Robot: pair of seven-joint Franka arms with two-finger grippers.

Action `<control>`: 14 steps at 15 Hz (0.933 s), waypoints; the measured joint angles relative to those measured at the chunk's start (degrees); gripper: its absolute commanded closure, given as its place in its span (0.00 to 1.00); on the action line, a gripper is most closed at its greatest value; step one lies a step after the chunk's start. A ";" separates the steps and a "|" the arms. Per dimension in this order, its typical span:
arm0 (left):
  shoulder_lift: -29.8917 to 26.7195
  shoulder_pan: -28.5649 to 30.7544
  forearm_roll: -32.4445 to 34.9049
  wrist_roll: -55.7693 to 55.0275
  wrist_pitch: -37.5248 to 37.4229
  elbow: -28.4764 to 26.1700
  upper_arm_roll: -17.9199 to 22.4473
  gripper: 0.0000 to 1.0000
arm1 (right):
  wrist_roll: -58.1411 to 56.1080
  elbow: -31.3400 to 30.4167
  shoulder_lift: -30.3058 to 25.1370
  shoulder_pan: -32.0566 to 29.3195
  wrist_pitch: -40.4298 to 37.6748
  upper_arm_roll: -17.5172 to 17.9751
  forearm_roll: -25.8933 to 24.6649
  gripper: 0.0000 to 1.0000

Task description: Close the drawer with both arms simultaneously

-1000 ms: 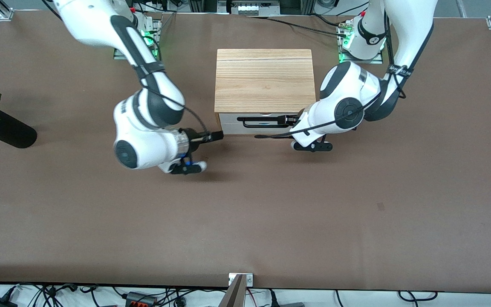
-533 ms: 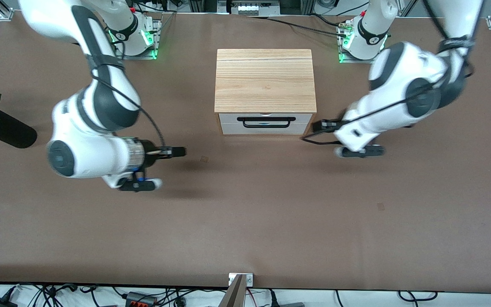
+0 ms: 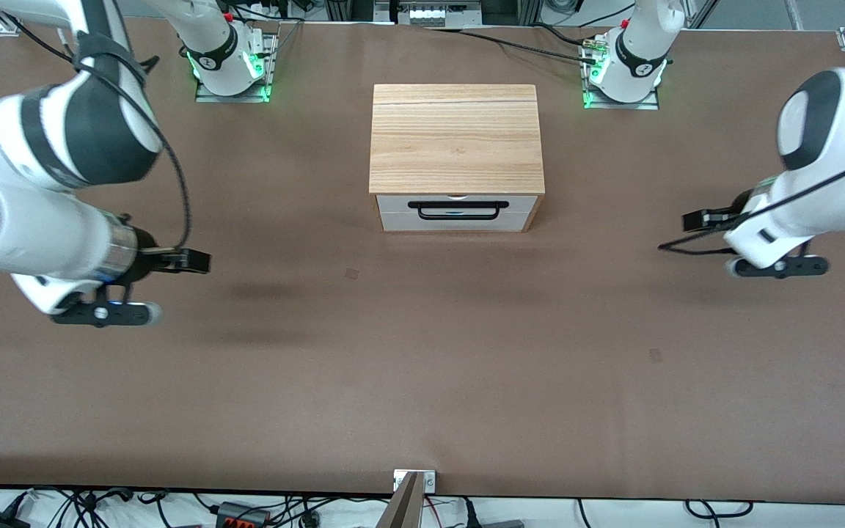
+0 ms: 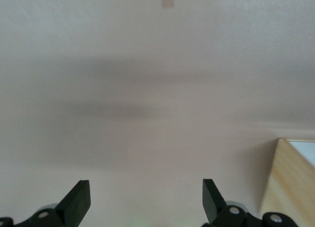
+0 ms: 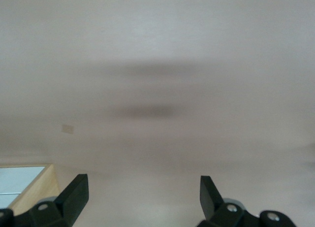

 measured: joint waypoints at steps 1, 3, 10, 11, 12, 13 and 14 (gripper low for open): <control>-2.17 0.58 0.12 2.49 -0.01 0.26 0.02 0.00 | -0.13 0.02 -1.08 -1.41 -1.32 -0.03 -0.45 0.00; -7.10 1.23 0.12 7.46 0.14 0.60 0.03 0.00 | -2.70 0.01 -3.24 -4.37 -3.99 -0.04 -0.73 0.00; -10.24 1.04 0.03 10.14 9.48 -0.71 1.02 0.00 | -11.41 -6.85 -9.19 -8.73 -3.94 0.05 -2.34 0.00; -9.73 0.70 0.03 10.20 9.79 -0.72 1.50 0.00 | -11.41 -8.34 -10.10 -8.72 -3.45 0.14 -2.58 0.00; -9.29 0.04 0.01 10.25 9.93 -0.72 2.32 0.00 | -11.41 -9.46 -10.94 -8.78 -3.04 0.13 -2.72 0.00; -9.01 -0.75 -0.12 10.26 9.93 -0.72 3.31 0.00 | -11.41 -10.19 -11.67 -9.00 -2.61 0.12 -2.85 0.00; -8.88 -1.25 -0.69 10.27 9.90 -0.72 4.08 0.00 | -11.42 -10.69 -12.23 -9.33 -2.29 0.12 -2.87 0.00</control>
